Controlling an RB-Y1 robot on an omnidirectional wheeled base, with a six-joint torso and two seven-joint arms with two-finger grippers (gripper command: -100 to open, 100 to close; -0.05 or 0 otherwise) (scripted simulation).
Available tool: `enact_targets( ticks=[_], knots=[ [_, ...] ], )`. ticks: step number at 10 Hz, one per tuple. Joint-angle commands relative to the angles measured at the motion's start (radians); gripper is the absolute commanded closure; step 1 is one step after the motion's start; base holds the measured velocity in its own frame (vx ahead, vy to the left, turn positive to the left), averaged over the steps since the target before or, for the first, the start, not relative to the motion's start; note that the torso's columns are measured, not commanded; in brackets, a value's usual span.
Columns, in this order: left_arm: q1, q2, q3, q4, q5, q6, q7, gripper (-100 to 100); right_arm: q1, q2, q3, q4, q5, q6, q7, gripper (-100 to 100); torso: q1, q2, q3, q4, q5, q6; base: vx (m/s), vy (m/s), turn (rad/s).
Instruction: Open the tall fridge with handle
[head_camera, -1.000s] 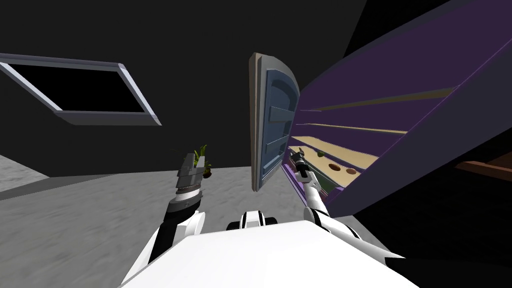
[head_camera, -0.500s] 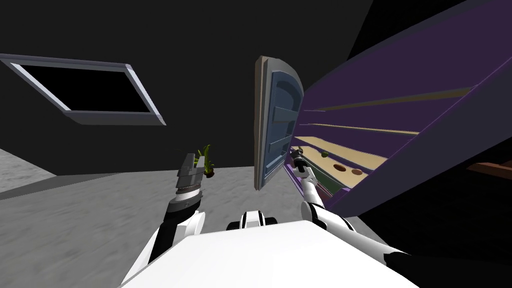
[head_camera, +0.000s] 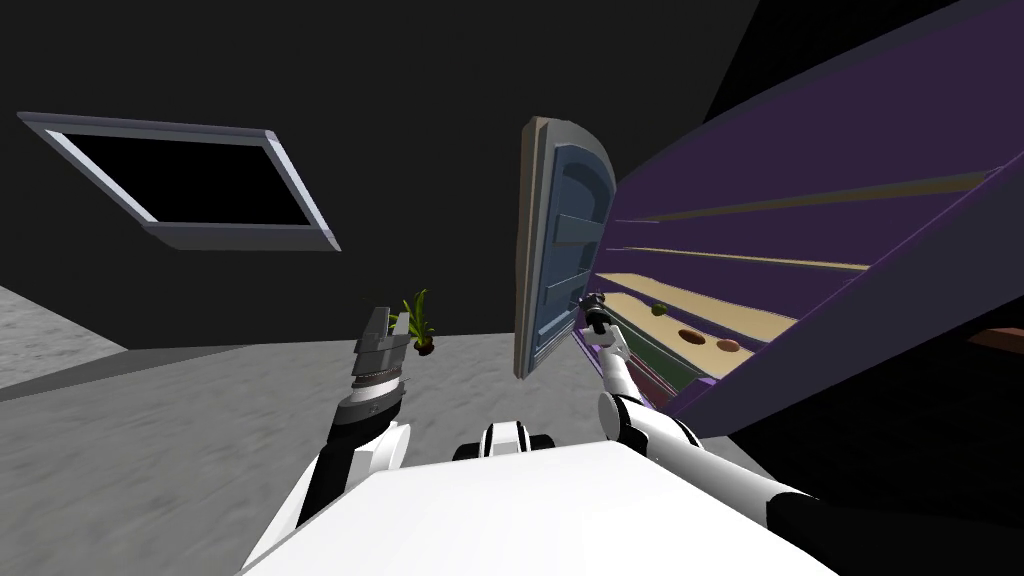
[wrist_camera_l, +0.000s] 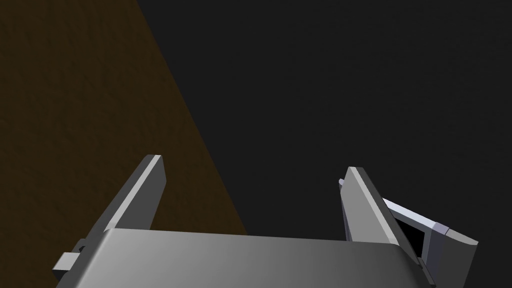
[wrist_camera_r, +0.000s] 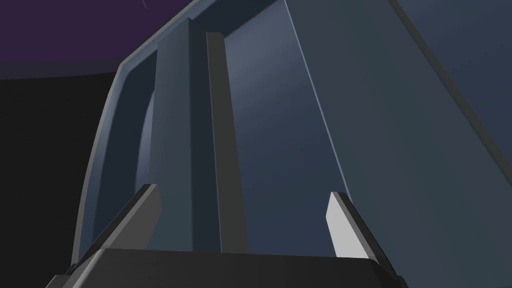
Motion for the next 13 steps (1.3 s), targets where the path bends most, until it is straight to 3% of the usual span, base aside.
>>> enact_targets(
  ticks=[1,2,3,4,5,6,7,8,13],
  knots=[
    [0.000,0.000,0.000,0.000,0.000,0.000,0.000,0,-0.048,-0.012,0.008,0.013,-0.006,0.080,-0.007,-100,-0.002,0.001,0.001,0.000,0.000,0.000,0.024,0.136,0.021],
    [0.000,0.000,0.000,0.000,0.000,0.000,0.000,0,-0.048,-0.012,0.008,0.013,-0.006,0.102,-0.007,-100,0.000,0.000,0.000,0.000,0.000,0.000,0.010,0.104,0.012],
    [0.000,0.000,0.000,0.000,0.000,0.000,0.000,0,-0.075,-0.022,0.014,0.017,-0.010,0.130,-0.012,-100,-0.002,0.001,0.000,0.000,0.000,0.000,-0.016,0.133,0.022],
    [0.000,0.000,0.000,0.000,0.000,0.000,0.000,0,-0.075,-0.022,0.014,0.017,-0.010,0.156,-0.012,-100,0.000,0.002,0.001,0.000,0.000,0.000,-0.006,0.118,0.005],
    [0.000,0.000,0.000,0.000,0.000,0.000,0.000,0,-0.102,-0.031,0.021,0.021,-0.014,0.188,-0.017,-100,-0.001,0.001,0.001,0.000,0.000,0.000,0.014,0.124,0.018],
    [0.000,0.000,0.000,0.000,0.000,0.000,0.000,0,-0.102,-0.031,0.021,0.021,-0.014,0.208,-0.017,-100,0.000,-0.001,0.000,0.000,0.000,0.000,0.017,0.101,0.010],
    [0.000,0.000,0.000,0.000,0.000,0.000,0.000,0,-0.129,-0.042,0.028,0.026,-0.019,0.244,-0.022,-100,-0.002,-0.001,-0.001,-0.001,0.000,0.000,0.025,0.135,0.018],
    [0.000,0.000,0.000,0.000,0.000,0.000,0.000,0,-0.129,-0.042,0.028,0.026,-0.019,0.259,-0.022,-100,0.001,-0.001,-0.001,0.000,0.000,0.000,0.023,0.107,0.006],
    [0.000,0.000,0.000,0.000,0.000,0.000,0.000,0,-0.200,-0.076,0.045,0.036,-0.030,0.387,-0.034,-100,0.000,0.001,0.000,0.000,0.000,0.000,0.006,0.104,0.013]
  ],
)
